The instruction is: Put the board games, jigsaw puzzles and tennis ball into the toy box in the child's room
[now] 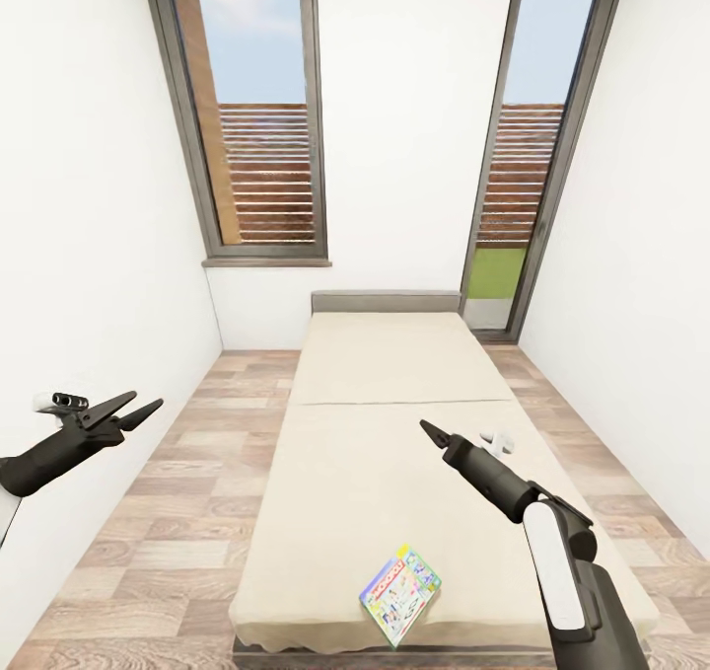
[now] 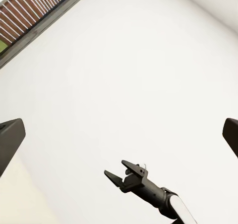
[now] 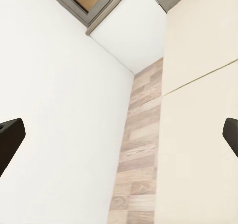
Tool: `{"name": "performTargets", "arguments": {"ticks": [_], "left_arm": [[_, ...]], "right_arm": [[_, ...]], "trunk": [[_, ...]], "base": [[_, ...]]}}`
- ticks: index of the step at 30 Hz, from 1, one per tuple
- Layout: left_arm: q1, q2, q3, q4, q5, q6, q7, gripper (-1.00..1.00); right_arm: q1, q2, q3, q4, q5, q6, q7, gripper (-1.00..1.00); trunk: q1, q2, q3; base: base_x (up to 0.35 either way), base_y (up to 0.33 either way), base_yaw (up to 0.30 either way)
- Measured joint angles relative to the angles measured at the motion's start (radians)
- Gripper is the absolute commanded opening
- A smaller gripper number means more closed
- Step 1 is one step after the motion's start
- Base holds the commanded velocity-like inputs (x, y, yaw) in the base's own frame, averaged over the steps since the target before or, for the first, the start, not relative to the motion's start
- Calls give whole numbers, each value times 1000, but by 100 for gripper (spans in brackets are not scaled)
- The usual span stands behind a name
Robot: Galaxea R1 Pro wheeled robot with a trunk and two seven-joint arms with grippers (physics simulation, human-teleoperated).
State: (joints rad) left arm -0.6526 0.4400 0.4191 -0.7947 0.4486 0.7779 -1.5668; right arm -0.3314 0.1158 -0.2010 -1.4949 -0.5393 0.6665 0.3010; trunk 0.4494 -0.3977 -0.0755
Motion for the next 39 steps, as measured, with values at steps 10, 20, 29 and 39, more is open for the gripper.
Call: {"name": "performTargets", "arguments": {"ticks": [10, 20, 29, 39], "left_arm": [[0, -1, 0, 0, 1, 1, 0, 100], [0, -1, 1, 0, -2, 1, 0, 100], [0, -2, 0, 0, -3, 2, 0, 100], [1, -2, 0, 0, -4, 2, 0, 100]], "right_arm": [[0, -5, -50, 36, -49, 11, -1, 100], [6, -11, -94, 93, -205, 32, -1, 100], [76, -13, -98, 212, -219, 26, 6, 100], [85, -61, -112, 527, -225, -68, 21, 100]], "trunk": [[0, 0, 0], [0, 0, 0], [0, 0, 0], [0, 0, 0]], "base": [[-29, 7, 0], [-115, 37, 0], [-114, 48, 0], [-32, 15, 0]]}}
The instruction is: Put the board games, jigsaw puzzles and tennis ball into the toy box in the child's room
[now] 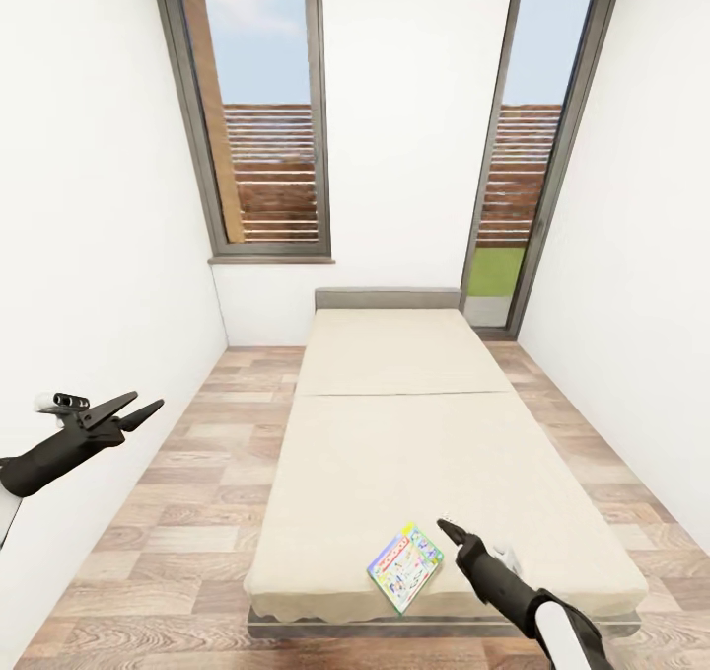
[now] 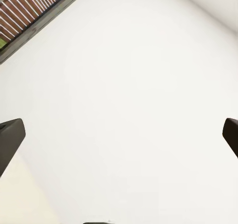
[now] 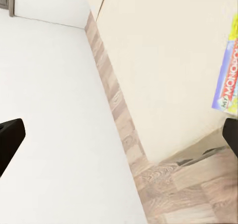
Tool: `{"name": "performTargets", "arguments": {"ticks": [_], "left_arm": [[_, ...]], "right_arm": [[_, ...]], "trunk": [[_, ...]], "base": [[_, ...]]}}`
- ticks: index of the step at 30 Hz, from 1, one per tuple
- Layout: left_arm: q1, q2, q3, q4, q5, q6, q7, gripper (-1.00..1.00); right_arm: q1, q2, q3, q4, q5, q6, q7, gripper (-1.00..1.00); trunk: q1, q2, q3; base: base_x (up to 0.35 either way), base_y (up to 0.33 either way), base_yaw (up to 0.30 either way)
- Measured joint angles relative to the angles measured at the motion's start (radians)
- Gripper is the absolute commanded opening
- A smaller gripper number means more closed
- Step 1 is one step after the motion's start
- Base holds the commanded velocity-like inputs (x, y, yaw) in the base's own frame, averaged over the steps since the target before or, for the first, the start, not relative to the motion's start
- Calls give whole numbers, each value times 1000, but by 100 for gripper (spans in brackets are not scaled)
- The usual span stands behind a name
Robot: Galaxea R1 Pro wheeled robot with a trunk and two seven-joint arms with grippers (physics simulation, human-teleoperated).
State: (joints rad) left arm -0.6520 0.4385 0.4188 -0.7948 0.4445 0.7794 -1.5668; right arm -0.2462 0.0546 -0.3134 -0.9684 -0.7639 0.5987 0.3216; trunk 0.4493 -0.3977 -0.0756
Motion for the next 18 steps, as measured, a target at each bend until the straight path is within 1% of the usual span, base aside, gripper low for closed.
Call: {"name": "performTargets", "arguments": {"ticks": [1, 2, 3, 4, 6, 7, 8, 9, 11, 12, 14, 15, 18], "left_arm": [[0, 0, 0, 0, 0, 0, 0, 100], [0, 0, 0, 0, 0, 0, 0, 100], [0, 0, 0, 0, 0, 0, 0, 100], [0, 0, 0, 0, 0, 0, 0, 100], [0, 0, 0, 0, 0, 0, 0, 100], [0, 0, 0, 0, 0, 0, 0, 100], [0, 0, 0, 0, 0, 0, 0, 100], [0, 0, 0, 0, 0, -1, 0, 100], [0, 0, 0, 0, 0, -2, 0, 100], [0, 0, 0, 0, -1, -2, 0, 100], [0, 0, 0, 0, -2, -2, 0, 100], [0, 0, -1, 0, -3, -1, 0, 100], [0, 0, -1, 0, -4, 0, 0, 100]], "right_arm": [[0, -14, -1, 45, 0, -32, 18, 100], [0, -19, -1, 68, -1, -49, 32, 100], [0, -27, -1, 111, 0, -79, 61, 100], [0, -30, -2, 134, 1, -94, 77, 100], [-2, -42, -1, 243, 8, -150, 133, 100], [-4, -45, -2, 275, 10, -163, 144, 100], [-7, -49, -3, 305, 13, -176, 152, 100], [-15, -59, -3, 363, 15, -202, 163, 100], [-27, -68, -2, 420, 15, -231, 171, 100], [-40, -73, 0, 473, 17, -262, 175, 100], [-52, -78, 2, 522, 18, -296, 179, 100], [-60, -81, 4, 560, 20, -325, 181, 100], [-70, -84, 6, 609, 23, -364, 183, 100]], "trunk": [[0, 0, 0], [0, 0, 0], [0, 0, 0], [0, 0, 0], [0, 0, 0], [0, 0, 0], [0, 0, 0], [0, 0, 0], [0, 0, 0], [0, 0, 0], [0, 0, 0], [0, 0, 0], [0, 0, 0]], "base": [[-4, 2, 0], [-2, 1, 0], [-2, 1, 0], [-1, 1, 0], [0, 0, 0], [0, 0, 0], [0, 0, 0], [0, 0, 0], [0, 0, 0], [0, 0, 0], [0, 0, 0], [0, 0, 0], [0, 0, 0]]}}
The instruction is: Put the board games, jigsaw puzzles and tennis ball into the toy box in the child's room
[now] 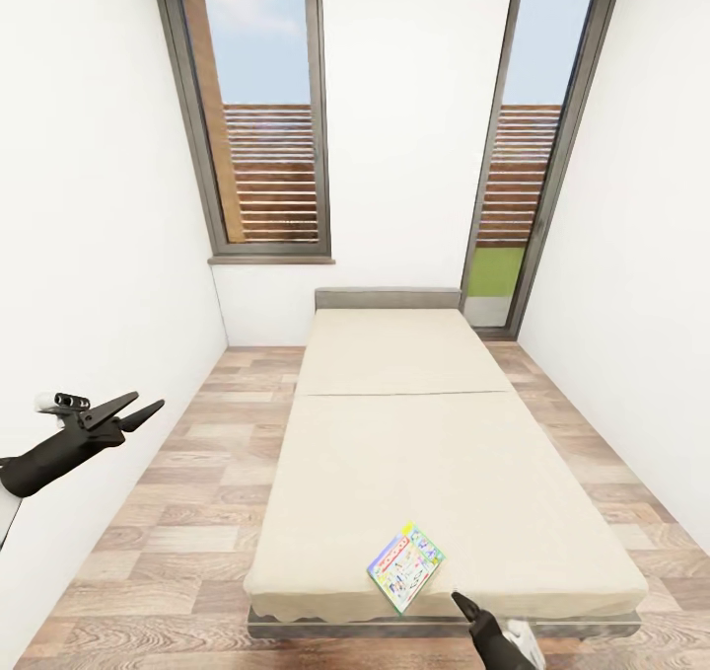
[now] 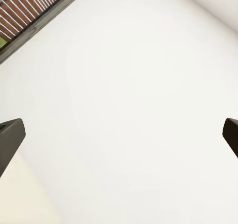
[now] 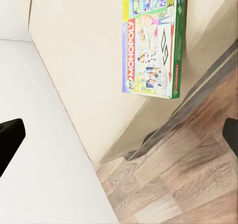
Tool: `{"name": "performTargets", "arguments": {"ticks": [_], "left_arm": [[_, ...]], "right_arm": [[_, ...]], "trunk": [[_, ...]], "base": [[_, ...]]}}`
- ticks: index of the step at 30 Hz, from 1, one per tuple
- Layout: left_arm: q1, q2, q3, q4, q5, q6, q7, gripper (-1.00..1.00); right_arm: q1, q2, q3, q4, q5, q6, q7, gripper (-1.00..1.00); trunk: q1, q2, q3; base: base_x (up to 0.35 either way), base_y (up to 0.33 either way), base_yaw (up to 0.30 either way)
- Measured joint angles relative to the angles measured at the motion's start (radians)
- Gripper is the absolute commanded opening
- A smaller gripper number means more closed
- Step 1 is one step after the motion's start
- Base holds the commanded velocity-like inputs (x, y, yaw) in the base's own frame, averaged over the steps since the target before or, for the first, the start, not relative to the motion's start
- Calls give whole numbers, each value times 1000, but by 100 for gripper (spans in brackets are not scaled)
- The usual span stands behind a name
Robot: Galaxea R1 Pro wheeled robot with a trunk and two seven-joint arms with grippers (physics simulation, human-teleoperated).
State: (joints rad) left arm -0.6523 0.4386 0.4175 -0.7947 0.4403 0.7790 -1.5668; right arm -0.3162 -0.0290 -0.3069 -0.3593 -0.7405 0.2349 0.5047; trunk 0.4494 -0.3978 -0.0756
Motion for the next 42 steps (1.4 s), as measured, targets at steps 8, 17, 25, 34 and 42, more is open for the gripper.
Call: {"name": "performTargets", "arguments": {"ticks": [8, 17, 25, 34, 42], "left_arm": [[0, 1, -1, 1, -2, 7, 0, 100], [0, 2, -1, 2, -2, 14, 0, 100], [0, 2, -1, 2, -2, 16, 0, 100], [0, 3, 4, 3, 3, 19, 0, 100], [0, 10, 7, 6, 8, 27, 0, 100]], "right_arm": [[-6, -4, 2, 32, 2, -23, 103, 100], [-7, -3, -2, 34, -3, -18, 309, 100], [-7, -9, -12, 31, -14, -22, 320, 100], [-7, -19, -70, 34, -59, -11, 319, 100], [-7, -10, -126, 35, -84, 35, 320, 100]], "trunk": [[0, 0, 0], [0, 0, 0], [19, -35, -16], [54, -98, -44], [84, -154, -69]], "base": [[0, 0, 0], [0, 0, 0], [0, 0, 0], [0, 0, 0], [0, 0, 0]]}}
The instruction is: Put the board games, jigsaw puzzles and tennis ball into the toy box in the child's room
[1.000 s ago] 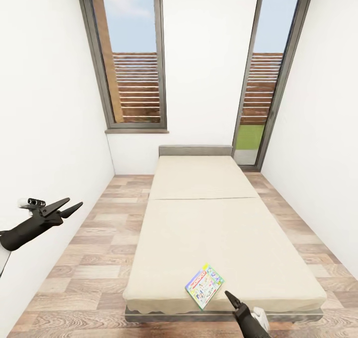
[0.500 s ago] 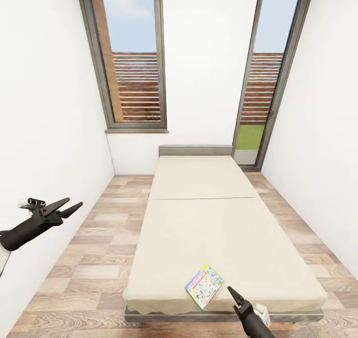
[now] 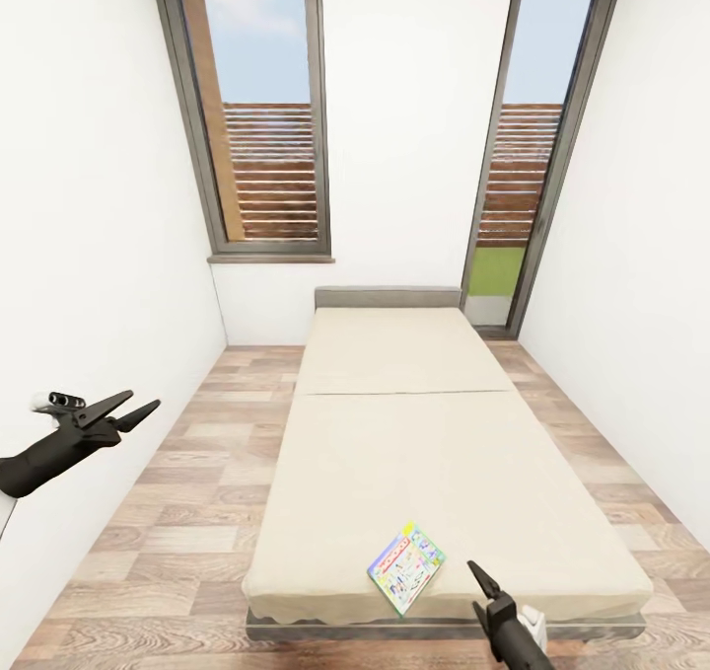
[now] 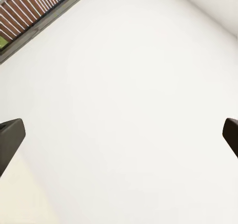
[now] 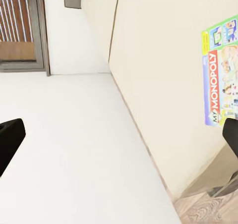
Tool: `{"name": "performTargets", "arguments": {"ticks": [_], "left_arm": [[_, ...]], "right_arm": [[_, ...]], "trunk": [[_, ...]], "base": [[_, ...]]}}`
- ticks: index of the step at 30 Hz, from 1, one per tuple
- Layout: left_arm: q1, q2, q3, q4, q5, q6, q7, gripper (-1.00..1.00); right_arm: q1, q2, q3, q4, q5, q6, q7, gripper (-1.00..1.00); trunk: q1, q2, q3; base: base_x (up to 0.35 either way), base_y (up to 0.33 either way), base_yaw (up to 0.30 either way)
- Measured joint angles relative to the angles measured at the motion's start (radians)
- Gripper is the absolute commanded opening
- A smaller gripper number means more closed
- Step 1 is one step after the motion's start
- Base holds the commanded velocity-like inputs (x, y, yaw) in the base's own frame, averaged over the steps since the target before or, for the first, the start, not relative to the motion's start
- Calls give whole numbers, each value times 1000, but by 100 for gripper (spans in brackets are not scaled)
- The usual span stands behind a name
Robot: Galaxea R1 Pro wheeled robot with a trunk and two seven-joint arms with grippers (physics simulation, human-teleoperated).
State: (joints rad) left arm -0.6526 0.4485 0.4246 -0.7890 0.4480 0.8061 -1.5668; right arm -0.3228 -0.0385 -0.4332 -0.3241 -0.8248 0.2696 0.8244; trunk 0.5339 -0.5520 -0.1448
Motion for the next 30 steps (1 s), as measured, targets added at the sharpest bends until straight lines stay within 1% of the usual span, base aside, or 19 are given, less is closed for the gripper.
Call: {"name": "performTargets", "arguments": {"ticks": [4, 11, 29, 30], "left_arm": [[0, 1, 0, 0, -2, 0, 0, 100], [0, 1, -1, 0, -1, -5, 0, 100], [0, -2, 0, 0, 1, -1, 0, 100], [0, -2, 0, 0, 1, 0, 0, 100]], "right_arm": [[0, 5, -6, 0, -3, 20, 0, 100], [0, 7, -8, 0, -4, 27, -2, 100], [0, -1, -9, 0, -4, 28, 0, 100], [0, -1, -9, 0, -4, 28, 0, 100]], "trunk": [[15, -28, -13], [42, -77, -35], [42, -78, -35], [46, -84, -38]], "base": [[0, 0, 0], [0, 0, 0], [0, 0, 0], [0, 0, 0]]}}
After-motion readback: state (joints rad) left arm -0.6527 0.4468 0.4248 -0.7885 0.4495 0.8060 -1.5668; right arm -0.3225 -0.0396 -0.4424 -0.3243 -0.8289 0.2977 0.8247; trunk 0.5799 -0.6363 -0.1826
